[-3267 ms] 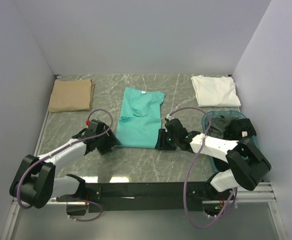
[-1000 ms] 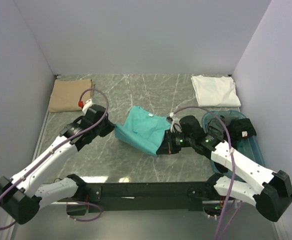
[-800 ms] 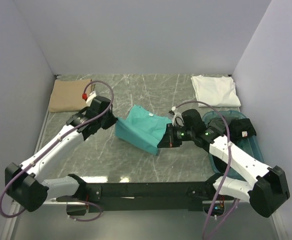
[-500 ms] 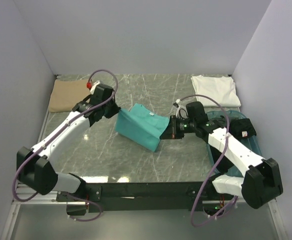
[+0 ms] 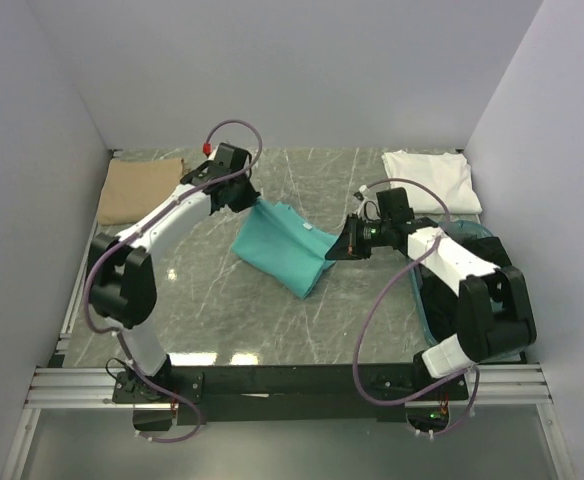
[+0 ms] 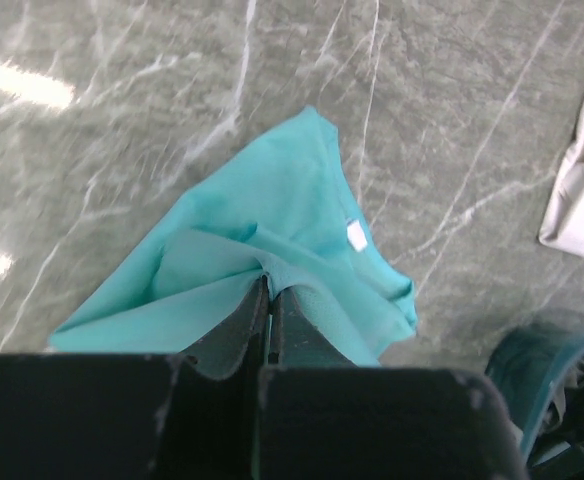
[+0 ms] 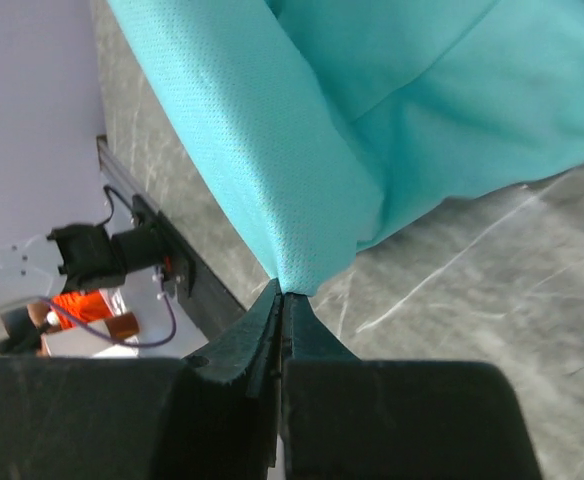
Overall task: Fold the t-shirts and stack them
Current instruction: Fold the tshirt
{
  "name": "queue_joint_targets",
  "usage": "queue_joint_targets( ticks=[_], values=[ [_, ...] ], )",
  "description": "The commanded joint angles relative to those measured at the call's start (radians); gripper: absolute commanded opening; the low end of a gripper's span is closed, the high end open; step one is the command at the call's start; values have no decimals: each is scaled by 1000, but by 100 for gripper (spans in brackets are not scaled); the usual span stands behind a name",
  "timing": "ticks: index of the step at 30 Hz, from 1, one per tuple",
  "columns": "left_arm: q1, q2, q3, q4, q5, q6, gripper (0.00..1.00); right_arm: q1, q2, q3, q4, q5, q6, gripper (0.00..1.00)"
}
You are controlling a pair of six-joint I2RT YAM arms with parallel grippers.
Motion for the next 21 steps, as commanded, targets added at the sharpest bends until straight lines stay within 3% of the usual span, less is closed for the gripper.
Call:
queue_joint_targets(
  ticks=[1, 9, 13, 15, 16, 18, 19, 20, 21],
  values=[
    [21, 81, 123, 57, -12, 39, 1, -31, 50, 56, 29, -1, -4, 0],
    [23, 277, 258, 57, 56, 63, 1, -77, 202, 119, 63, 51, 22, 0],
    [24, 339, 310, 60, 70, 71, 1, -105, 251, 137, 74, 152, 50, 1],
    [24, 374, 328, 66, 82, 82, 11, -119, 273, 145, 85, 177, 55, 3],
    [24, 386, 348, 74, 102, 86, 17, -129, 279, 161, 95, 190, 59, 11],
    [24, 421, 381, 60, 125, 106, 42, -136, 307, 195, 77, 232, 52, 30],
    [24, 429, 405, 57, 149, 109, 53, -137, 311, 226, 69, 244, 36, 47],
    [24, 431, 411, 55, 157, 109, 78, -134, 317, 244, 51, 270, 33, 55],
    [24, 423, 414, 54, 165, 120, 86, -136, 314, 260, 33, 316, 27, 59]
  ],
)
